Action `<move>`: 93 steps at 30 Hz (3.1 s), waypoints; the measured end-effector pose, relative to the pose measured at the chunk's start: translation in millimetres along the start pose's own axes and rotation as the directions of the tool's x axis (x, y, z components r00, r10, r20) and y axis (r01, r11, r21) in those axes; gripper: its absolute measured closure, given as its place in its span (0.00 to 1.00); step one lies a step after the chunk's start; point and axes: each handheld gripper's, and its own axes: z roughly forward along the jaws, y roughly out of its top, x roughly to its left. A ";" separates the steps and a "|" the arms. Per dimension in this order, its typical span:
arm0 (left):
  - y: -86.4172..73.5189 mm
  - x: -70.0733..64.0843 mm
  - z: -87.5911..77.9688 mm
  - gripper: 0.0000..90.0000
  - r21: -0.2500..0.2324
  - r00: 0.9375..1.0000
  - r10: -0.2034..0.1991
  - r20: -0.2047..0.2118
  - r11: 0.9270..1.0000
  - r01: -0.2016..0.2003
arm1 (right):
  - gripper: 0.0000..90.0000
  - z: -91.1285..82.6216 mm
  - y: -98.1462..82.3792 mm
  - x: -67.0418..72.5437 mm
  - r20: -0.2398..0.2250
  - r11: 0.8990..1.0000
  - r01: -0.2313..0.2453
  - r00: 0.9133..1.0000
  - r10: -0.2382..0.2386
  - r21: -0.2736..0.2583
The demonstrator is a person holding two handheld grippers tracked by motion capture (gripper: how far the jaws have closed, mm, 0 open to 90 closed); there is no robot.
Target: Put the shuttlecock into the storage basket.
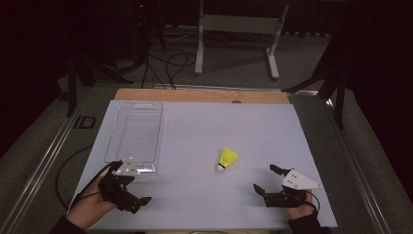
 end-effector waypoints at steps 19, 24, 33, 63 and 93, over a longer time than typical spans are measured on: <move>32.1 -17.7 22.0 0.00 0.135 1.000 0.010 0.025 0.991 -0.013 | 0.11 -0.1 0.0 -1.2 -0.004 1.000 -0.004 1.000 0.004 0.008; 44.6 -24.8 30.0 0.00 0.141 0.999 0.010 0.033 0.990 -0.015 | 0.11 0.2 -0.1 -1.2 -0.007 1.000 -0.010 1.000 0.010 0.011; 64.3 -36.2 46.2 0.00 0.143 0.998 0.015 0.066 0.989 -0.025 | 0.11 -0.1 0.1 -0.9 -0.008 1.000 -0.006 1.000 0.006 0.011; 143.7 -68.1 64.4 0.00 -0.051 0.996 -0.049 0.072 0.997 0.053 | 0.11 -0.4 -0.2 -1.6 -0.014 1.000 -0.018 1.000 0.018 0.011; 188.8 -56.5 122.4 0.00 -0.075 0.979 -0.199 0.053 0.976 0.202 | 0.11 0.5 -1.3 -2.4 -0.023 0.999 -0.033 0.999 0.033 0.013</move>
